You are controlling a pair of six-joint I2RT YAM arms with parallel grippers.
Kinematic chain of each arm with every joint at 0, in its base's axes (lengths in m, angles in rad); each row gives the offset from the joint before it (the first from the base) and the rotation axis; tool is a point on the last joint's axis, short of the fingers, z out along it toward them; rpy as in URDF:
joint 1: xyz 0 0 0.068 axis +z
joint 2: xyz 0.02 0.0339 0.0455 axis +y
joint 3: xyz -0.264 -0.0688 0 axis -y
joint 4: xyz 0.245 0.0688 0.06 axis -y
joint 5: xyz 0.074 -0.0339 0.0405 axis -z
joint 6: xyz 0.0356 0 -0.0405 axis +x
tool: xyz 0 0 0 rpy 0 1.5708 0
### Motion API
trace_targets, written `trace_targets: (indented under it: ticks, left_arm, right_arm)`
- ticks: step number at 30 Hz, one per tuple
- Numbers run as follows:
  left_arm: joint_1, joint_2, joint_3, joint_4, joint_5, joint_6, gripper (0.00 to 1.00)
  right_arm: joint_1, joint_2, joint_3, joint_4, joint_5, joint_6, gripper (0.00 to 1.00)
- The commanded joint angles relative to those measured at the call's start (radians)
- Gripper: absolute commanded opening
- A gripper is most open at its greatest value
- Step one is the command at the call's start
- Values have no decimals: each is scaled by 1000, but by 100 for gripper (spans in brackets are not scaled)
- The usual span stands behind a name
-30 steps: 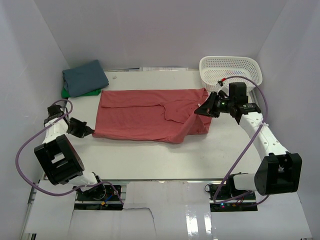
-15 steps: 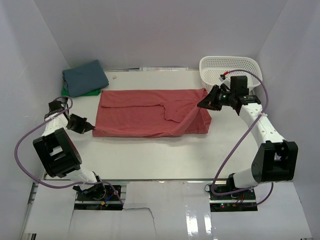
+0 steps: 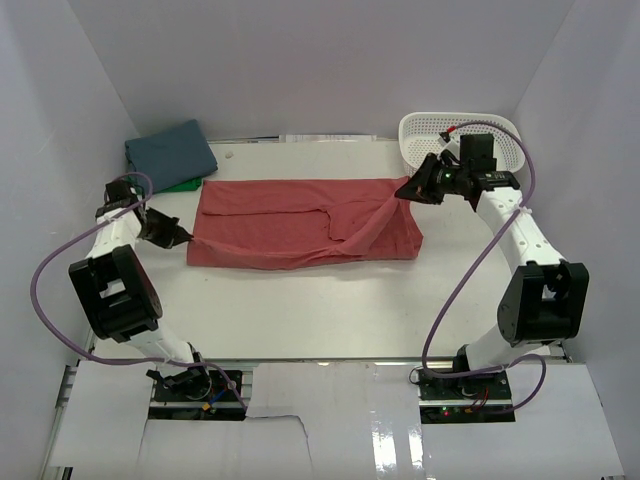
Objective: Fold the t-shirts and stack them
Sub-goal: Fold the other side of the tshirt into a rectangle
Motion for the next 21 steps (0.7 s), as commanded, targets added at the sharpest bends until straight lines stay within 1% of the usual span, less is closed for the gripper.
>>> trace_targets:
  ticks: [1, 6, 12, 21]
  left_arm:
    - [-1, 2, 69, 7, -26, -16, 0]
    - [-1, 28, 127, -14, -30, -19, 0]
    - [-1, 66, 184, -28, -37, -24, 0]
    - [-41, 132, 233, -28, -50, -32, 0]
  right_arm:
    - [-4, 33, 86, -8, 5, -28, 8]
    - [-6, 107, 191, -36, 9, -39, 8]
    - [-6, 185, 274, -48, 2, -34, 8]
    - [-4, 283, 394, -77, 14, -32, 8]
